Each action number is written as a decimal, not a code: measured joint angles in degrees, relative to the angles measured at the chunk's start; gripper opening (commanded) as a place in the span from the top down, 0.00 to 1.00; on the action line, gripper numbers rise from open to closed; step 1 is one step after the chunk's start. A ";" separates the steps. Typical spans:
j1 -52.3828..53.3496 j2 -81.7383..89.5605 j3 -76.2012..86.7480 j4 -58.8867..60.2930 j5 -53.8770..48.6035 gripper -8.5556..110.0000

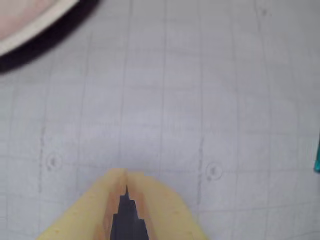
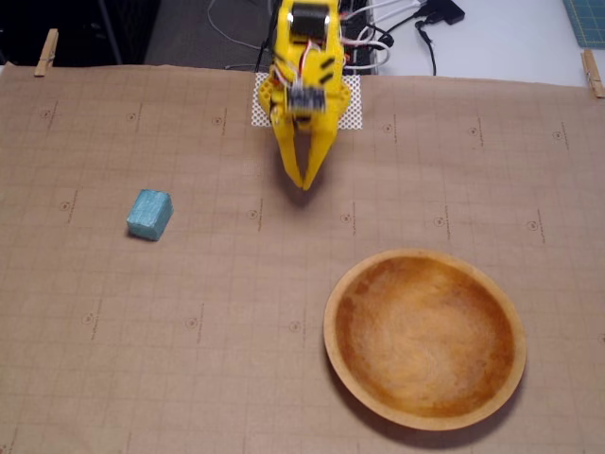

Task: Grasp a blue block and put it in the bowl.

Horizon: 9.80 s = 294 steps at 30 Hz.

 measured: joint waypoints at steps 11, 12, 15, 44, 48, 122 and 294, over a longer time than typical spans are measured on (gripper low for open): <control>0.00 0.09 -12.66 -13.10 0.00 0.95; 0.00 0.09 -12.83 -14.77 0.00 0.95; 0.00 -1.41 -12.92 -19.86 0.00 0.95; 19.07 -54.32 -37.27 -35.42 0.00 0.89; 19.34 -55.11 -38.50 -35.42 0.53 0.78; 32.61 -105.82 -58.27 -21.62 -16.87 0.49; -6.50 -63.72 -51.68 -27.42 6.59 0.95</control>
